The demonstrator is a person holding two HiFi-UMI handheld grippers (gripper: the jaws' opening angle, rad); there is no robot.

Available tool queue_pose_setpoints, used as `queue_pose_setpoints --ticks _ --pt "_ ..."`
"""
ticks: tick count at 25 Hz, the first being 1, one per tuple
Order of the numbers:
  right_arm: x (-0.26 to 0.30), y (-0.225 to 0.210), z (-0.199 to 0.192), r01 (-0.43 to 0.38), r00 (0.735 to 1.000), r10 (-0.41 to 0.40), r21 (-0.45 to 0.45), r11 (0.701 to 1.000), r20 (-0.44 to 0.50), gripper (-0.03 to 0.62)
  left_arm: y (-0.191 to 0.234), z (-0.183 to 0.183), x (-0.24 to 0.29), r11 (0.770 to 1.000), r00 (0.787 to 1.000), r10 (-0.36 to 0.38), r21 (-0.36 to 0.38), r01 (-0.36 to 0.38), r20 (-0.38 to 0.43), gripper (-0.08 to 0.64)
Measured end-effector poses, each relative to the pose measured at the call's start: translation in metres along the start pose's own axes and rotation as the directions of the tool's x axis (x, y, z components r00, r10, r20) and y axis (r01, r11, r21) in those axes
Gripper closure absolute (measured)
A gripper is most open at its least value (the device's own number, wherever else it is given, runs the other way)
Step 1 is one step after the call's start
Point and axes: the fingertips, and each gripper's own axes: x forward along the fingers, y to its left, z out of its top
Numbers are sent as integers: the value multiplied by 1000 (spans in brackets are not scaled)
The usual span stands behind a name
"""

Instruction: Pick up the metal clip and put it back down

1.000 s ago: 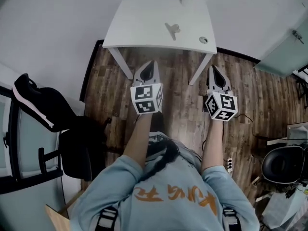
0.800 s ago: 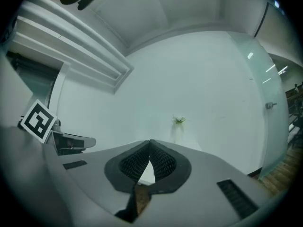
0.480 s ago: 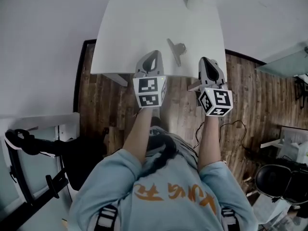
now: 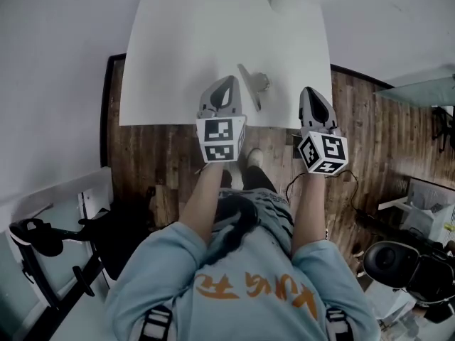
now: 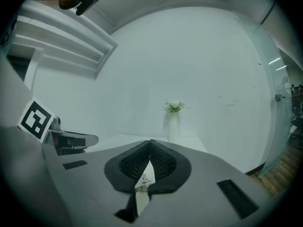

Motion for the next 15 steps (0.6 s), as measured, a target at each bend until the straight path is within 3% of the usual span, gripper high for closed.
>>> queue_pose_setpoints --ticks 15 --pt "60 9 -77 -121 976 136 99 988 -170 552 9 -69 31 998 984 50 -33 -57 -168 540"
